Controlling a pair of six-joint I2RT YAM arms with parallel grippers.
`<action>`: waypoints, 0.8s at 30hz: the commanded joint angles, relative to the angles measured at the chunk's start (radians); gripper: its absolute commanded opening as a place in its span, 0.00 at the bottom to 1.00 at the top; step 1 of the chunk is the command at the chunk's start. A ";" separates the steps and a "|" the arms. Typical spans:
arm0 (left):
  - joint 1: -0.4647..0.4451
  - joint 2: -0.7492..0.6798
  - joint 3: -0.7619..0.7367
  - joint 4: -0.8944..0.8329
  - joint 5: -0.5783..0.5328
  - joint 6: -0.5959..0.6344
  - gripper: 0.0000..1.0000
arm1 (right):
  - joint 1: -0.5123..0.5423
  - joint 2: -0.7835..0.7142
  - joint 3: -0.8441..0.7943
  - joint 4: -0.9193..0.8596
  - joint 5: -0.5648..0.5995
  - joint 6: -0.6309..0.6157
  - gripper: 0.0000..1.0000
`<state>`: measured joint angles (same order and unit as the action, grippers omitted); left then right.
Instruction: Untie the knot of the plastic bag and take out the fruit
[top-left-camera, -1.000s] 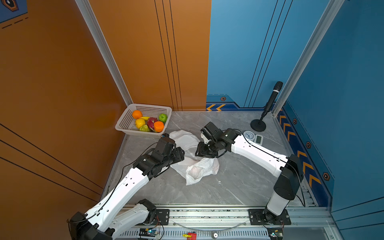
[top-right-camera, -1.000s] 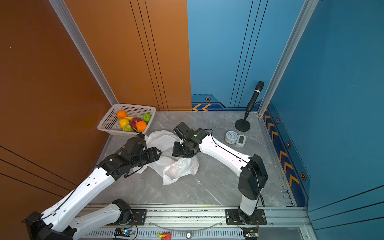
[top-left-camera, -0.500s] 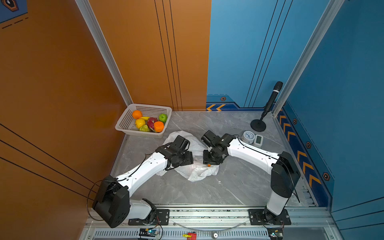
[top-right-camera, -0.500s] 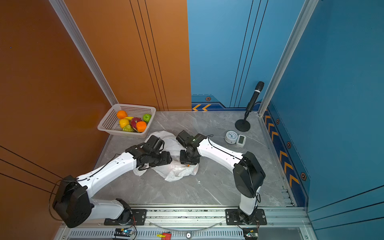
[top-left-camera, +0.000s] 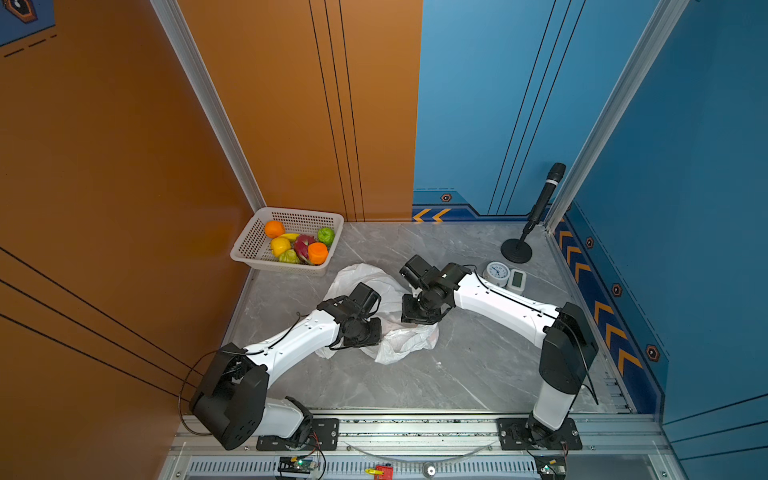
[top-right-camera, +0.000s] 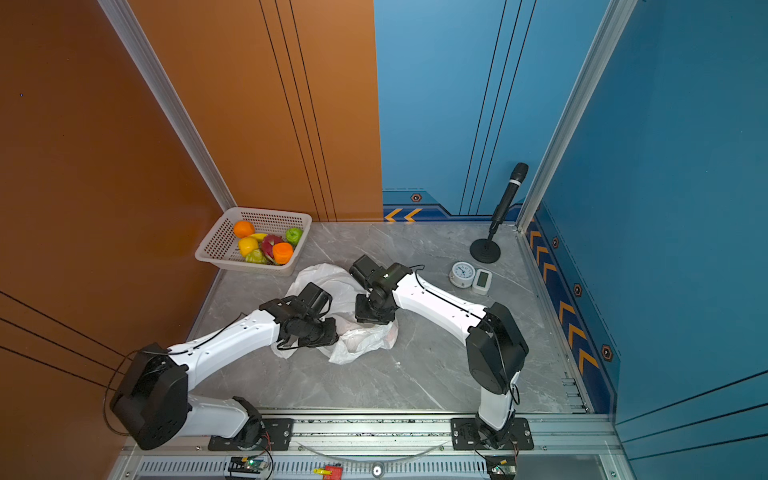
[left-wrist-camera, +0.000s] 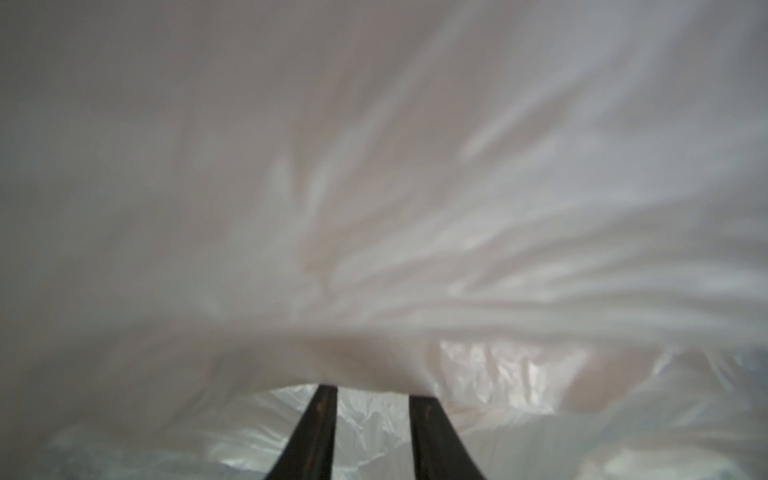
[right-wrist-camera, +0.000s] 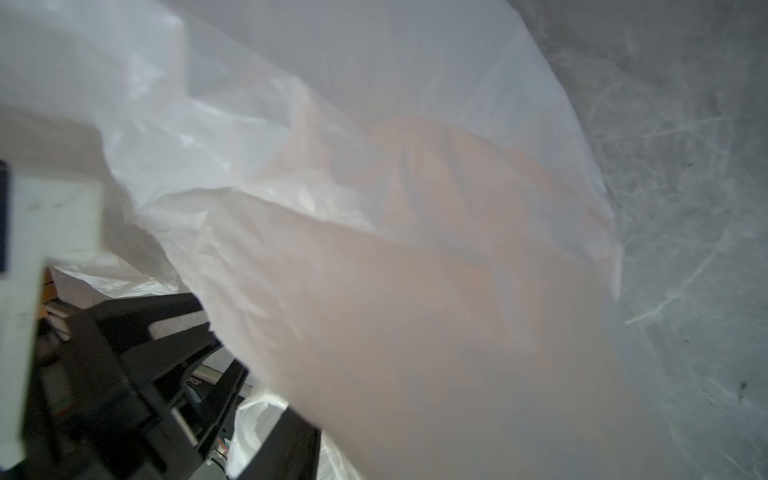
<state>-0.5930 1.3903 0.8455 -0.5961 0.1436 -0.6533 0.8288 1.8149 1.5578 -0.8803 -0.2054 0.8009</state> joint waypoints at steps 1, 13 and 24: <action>0.000 0.013 -0.021 -0.009 0.024 0.013 0.24 | 0.015 0.042 0.042 -0.009 -0.001 0.012 0.43; 0.027 0.025 -0.094 0.034 0.003 0.056 0.19 | 0.010 0.199 0.137 0.010 0.054 0.061 0.42; 0.042 0.027 -0.168 0.158 0.033 0.072 0.26 | 0.042 0.291 0.135 -0.024 -0.190 -0.061 0.49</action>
<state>-0.5674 1.4185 0.6941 -0.4801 0.1631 -0.5957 0.8539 2.0708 1.6791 -0.8562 -0.3157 0.7864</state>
